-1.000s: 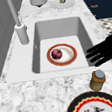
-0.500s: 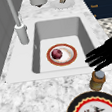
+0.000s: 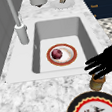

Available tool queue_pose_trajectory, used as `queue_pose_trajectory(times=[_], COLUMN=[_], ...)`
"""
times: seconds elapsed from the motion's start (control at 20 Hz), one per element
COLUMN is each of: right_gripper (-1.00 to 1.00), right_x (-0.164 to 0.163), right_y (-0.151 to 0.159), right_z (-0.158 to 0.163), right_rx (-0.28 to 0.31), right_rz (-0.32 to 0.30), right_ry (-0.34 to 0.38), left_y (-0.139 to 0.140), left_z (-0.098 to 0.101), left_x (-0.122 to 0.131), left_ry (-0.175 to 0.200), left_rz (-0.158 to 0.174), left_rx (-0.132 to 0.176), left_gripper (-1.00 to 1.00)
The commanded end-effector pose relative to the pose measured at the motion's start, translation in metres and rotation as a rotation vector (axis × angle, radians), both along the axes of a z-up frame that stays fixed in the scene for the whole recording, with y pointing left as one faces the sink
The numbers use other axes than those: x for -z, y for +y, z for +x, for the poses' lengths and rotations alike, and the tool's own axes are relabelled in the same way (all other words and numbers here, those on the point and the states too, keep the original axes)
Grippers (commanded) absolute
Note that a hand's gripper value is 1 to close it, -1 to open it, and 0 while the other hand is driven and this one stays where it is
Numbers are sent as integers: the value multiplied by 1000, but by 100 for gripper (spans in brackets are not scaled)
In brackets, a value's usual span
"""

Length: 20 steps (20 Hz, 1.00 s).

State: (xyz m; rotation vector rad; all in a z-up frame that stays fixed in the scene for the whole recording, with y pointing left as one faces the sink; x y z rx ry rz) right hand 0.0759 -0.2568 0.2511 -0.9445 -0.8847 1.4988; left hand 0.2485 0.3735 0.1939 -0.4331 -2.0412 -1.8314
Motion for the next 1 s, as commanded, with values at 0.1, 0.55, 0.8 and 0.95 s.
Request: queue_pose_trajectory(times=[0.1,0.55,0.8,0.95], right_gripper=[0,0,0,0], right_x=[0,0,0,0], right_y=[0,0,0,0], right_z=[0,0,0,0], right_rx=[0,0,0,0], right_rz=[0,0,0,0], right_ry=[0,0,0,0], left_y=[8,10,12,15], left_z=[15,35,37,39], left_x=[11,22,39,48], left_ry=[68,117,89,101], left_rz=[0,2,4,3], left_rx=[1,9,15,14], left_gripper=[-100,-100,-100,-100])
